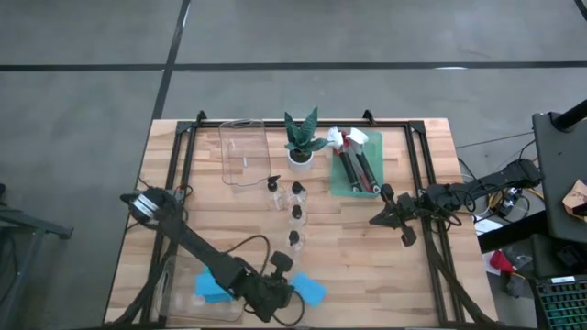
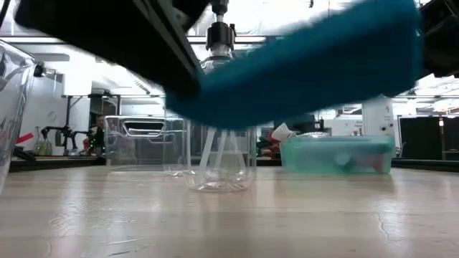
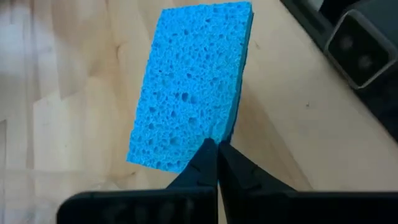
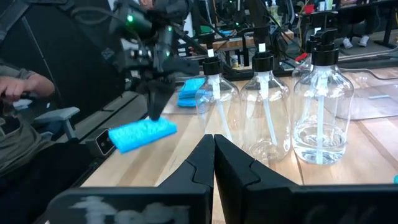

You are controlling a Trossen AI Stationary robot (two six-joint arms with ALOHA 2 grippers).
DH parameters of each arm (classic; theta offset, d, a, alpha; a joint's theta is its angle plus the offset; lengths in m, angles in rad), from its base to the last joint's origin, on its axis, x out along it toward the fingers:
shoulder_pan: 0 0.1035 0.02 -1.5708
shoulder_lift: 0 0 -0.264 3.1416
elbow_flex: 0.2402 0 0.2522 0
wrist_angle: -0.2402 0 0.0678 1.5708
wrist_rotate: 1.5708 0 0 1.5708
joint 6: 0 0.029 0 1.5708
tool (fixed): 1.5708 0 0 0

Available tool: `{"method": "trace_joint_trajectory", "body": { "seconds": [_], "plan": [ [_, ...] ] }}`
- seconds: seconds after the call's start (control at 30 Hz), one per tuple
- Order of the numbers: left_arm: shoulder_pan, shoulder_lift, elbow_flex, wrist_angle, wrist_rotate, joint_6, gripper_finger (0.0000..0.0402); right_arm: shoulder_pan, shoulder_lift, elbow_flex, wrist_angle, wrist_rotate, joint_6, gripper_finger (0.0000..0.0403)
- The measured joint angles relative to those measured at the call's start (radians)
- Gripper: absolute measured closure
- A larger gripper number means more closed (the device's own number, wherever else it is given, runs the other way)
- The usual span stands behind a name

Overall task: Pick & Place Kitchen Sink Supplies
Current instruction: Put the blue sponge into the bottom transparent bin

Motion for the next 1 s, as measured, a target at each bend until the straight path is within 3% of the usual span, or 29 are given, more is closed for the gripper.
{"method": "trace_joint_trajectory", "body": {
  "seconds": [0.2, 0.57, 1.0],
  "plan": [
    [-0.062, -0.113, 0.0, -0.113, 0.002, -0.071, 0.0401, 0.0, 0.0, 0.0, 0.0, 0.0, 0.0, 0.0394],
    [-0.211, -0.336, 0.001, -0.383, -0.002, -0.345, 0.0401, 0.0, 0.0, 0.0, 0.0, 0.0, 0.0, 0.0394],
    [-0.474, -0.377, 0.001, -0.785, -0.041, -0.966, 0.0402, 0.0, 0.0, 0.0, 0.0, 0.0, 0.0, 0.0394]
  ]
}}
